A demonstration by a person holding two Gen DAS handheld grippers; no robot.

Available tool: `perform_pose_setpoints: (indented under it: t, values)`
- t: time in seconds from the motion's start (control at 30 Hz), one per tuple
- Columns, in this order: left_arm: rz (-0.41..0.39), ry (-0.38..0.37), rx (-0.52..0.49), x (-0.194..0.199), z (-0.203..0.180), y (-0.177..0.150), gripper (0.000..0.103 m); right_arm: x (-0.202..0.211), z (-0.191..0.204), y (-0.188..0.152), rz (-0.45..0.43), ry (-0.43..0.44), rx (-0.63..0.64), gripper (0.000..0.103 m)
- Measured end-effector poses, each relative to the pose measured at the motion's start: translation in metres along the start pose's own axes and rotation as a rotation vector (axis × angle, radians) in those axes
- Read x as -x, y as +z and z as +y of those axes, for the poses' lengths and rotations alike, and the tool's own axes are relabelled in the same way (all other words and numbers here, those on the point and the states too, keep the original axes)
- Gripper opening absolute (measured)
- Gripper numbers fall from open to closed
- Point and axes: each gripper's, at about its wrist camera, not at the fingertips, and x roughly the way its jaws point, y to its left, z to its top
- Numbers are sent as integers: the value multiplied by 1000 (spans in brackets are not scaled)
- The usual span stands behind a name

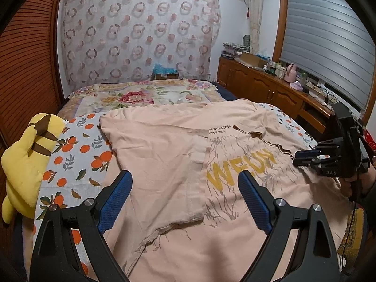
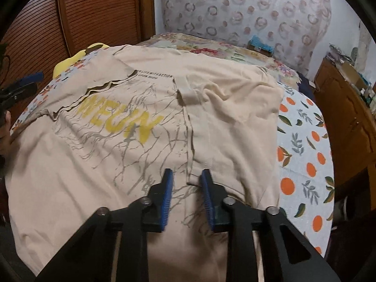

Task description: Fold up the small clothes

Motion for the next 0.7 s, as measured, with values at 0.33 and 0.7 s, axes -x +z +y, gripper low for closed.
perform_pose_setpoints:
  t: [0.33,0.7]
  values:
    - [19,19,28,-2,16,4,92,31,9,-14,-37,143,15,0]
    - [153,43,-20,-37,31,4,92,5,-1,-6,-21,6,14,23]
